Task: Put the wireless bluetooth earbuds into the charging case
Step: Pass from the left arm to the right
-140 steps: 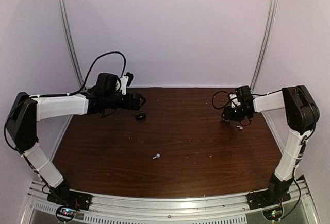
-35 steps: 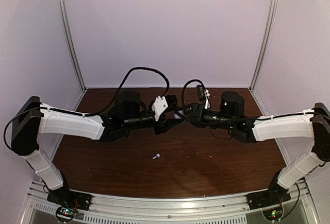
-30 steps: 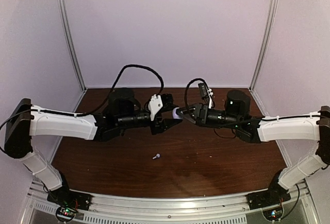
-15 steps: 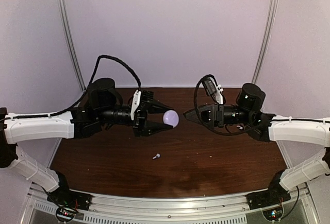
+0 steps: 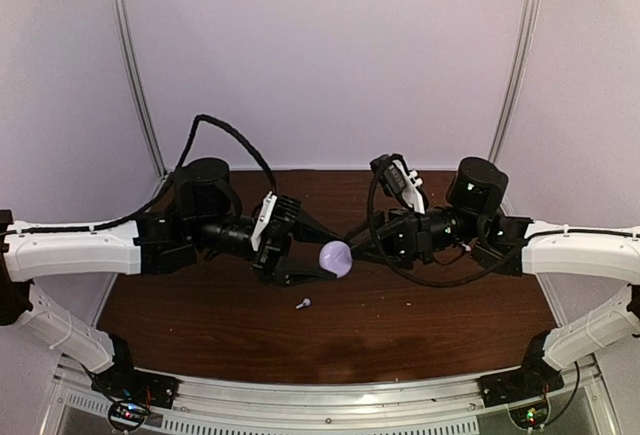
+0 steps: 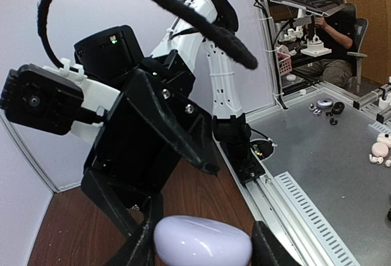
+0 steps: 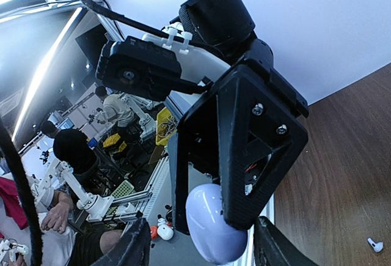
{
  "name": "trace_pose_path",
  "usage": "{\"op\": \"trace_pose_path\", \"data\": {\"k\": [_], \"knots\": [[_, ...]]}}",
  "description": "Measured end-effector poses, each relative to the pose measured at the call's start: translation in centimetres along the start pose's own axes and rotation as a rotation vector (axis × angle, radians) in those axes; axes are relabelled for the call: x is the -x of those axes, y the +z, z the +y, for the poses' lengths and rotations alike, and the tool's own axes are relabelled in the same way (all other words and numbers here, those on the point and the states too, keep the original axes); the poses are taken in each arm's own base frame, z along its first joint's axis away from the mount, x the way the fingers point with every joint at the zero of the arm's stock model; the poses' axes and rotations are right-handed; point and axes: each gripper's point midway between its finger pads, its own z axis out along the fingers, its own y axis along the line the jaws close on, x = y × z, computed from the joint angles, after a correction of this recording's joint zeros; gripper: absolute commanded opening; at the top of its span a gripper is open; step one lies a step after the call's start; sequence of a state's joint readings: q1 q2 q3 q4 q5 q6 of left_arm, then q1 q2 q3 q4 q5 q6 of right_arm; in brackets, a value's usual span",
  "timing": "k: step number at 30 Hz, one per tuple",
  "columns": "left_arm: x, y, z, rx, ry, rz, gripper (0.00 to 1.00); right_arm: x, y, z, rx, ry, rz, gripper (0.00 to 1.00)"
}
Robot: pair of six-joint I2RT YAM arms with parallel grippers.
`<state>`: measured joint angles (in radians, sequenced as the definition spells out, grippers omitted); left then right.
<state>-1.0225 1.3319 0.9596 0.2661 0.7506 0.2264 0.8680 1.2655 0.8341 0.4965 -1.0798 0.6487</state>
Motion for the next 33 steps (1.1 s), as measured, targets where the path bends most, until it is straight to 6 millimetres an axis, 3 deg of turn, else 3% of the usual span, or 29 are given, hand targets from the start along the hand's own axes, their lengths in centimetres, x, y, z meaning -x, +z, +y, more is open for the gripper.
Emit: {"op": "trace_pose_path", "data": {"k": [10, 17, 23, 29, 33], "knots": [[1.2, 0.2, -0.1, -0.021, 0.024, -0.022, 0.29, -1.7, 1.6, 0.8, 0.056, 0.02, 0.064, 0.38], [1.5, 0.3, -0.4, -0.039, 0.036, -0.028, 0.31, -1.9, 1.7, 0.9, 0.062, 0.027, 0.077, 0.27], [1.6, 0.4, -0.6, -0.047, 0.062, -0.027, 0.62, -1.9, 1.7, 1.0, 0.067, 0.046, 0.082, 0.18], [0.8, -0.5, 1.2, 0.103, 0.054, 0.024, 0.78, -1.1, 1.6, 0.7, 0.025, 0.015, 0.044, 0.13], [1.2, -2.2, 2.1, 0.229, 0.075, 0.026, 0.81, 0.0, 1.3, 0.8, -0.012, -0.007, -0.001, 0.13]]}}
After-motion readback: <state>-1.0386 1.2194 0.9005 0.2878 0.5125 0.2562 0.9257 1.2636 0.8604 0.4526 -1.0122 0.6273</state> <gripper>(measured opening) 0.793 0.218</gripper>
